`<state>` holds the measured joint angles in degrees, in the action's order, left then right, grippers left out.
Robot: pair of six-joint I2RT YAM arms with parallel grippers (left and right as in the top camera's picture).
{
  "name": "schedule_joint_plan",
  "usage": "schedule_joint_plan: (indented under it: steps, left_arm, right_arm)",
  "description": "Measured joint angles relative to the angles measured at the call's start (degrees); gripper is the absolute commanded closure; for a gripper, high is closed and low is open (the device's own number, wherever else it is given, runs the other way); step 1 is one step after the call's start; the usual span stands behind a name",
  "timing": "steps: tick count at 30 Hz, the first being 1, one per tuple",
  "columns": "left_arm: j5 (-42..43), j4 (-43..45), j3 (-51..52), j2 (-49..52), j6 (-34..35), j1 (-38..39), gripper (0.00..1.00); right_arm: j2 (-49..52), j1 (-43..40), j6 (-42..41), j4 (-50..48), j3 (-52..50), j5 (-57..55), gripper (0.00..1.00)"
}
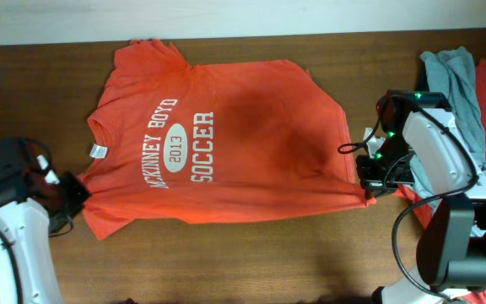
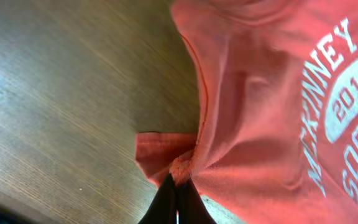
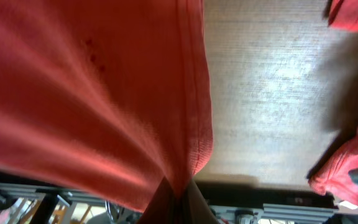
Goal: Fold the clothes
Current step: 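Fold the shirt's bottom up toward the collar with both grippers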
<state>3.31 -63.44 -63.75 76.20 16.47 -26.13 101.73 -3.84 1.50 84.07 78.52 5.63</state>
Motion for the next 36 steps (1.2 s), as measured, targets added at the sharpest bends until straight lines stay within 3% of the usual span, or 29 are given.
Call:
schedule_joint_plan:
  steps: [22,36]
  left_arm:
    - [7.0,15.6,0.0,0.2,0.0,-2.8,1.00]
    - [7.0,26.8,0.0,13.5,0.0,2.8,1.00]
  right_arm:
    - [0.0,0.0,0.0,-23.5,0.0,4.3,0.96]
    - [1.3,0.2,0.0,-30.5,0.0,4.7,0.96]
